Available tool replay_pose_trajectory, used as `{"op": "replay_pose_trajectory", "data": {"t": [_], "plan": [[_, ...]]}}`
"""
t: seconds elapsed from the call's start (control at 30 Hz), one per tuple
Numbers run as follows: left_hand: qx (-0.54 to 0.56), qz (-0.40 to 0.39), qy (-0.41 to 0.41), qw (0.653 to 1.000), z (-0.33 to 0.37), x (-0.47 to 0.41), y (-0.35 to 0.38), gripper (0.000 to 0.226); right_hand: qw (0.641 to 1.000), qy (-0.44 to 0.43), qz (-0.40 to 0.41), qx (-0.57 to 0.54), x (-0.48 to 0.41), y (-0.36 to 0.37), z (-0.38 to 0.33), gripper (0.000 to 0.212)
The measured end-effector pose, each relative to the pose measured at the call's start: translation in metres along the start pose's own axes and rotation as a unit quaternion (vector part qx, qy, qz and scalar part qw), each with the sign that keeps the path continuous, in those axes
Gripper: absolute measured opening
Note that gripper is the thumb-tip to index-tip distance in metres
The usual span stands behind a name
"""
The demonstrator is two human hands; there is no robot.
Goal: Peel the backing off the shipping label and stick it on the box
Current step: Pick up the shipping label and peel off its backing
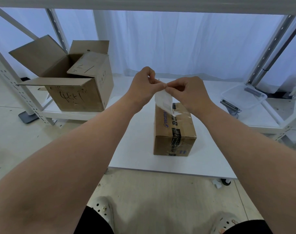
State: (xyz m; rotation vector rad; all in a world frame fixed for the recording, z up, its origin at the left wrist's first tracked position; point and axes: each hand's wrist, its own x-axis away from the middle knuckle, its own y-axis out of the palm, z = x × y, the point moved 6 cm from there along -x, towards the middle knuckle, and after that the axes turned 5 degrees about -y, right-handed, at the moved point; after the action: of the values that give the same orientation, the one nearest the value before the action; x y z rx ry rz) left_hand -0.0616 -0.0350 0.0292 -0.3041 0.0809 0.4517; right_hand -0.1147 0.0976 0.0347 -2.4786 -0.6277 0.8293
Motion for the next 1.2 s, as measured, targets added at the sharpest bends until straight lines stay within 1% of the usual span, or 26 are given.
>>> {"op": "replay_pose_trajectory", "data": {"t": [0.2, 0.4, 0.57, 0.67, 0.77, 0.87, 0.97, 1.13, 1.2], "plan": [[-0.005, 0.014, -0.019, 1.0, 0.001, 0.0, 0.001, 0.04, 1.0, -0.004, 0.003, 0.009, 0.002, -0.002, -0.003, 0.018], [-0.058, 0.011, 0.01, 0.998, 0.008, 0.004, 0.003, 0.032, 1.0, 0.002, 0.019, 0.001, 0.002, -0.006, -0.003, 0.015], [-0.044, 0.019, 0.004, 0.999, 0.007, 0.002, 0.005, 0.031, 0.998, -0.009, 0.042, 0.034, 0.001, -0.008, -0.003, 0.016], [0.006, 0.011, -0.027, 1.0, 0.007, 0.002, 0.006, 0.031, 0.997, -0.017, 0.053, 0.05, 0.0, -0.008, -0.003, 0.017], [0.026, 0.005, -0.08, 0.996, 0.004, 0.005, 0.007, 0.023, 0.996, -0.017, 0.067, 0.049, 0.0, -0.008, -0.001, 0.015], [0.066, -0.031, -0.107, 0.992, 0.002, 0.008, 0.01, 0.012, 0.996, -0.022, 0.068, 0.048, 0.0, -0.005, 0.0, 0.015], [0.08, -0.042, -0.147, 0.985, -0.002, 0.01, 0.008, 0.015, 0.997, -0.026, 0.061, 0.04, -0.001, -0.002, -0.001, 0.011], [0.071, -0.041, -0.148, 0.986, -0.003, 0.01, 0.006, 0.014, 0.998, -0.027, 0.046, 0.021, -0.001, 0.0, -0.001, 0.01], [0.064, -0.039, -0.148, 0.986, -0.003, 0.01, 0.005, 0.01, 0.999, -0.023, 0.046, 0.015, -0.001, 0.0, -0.001, 0.01]]}}
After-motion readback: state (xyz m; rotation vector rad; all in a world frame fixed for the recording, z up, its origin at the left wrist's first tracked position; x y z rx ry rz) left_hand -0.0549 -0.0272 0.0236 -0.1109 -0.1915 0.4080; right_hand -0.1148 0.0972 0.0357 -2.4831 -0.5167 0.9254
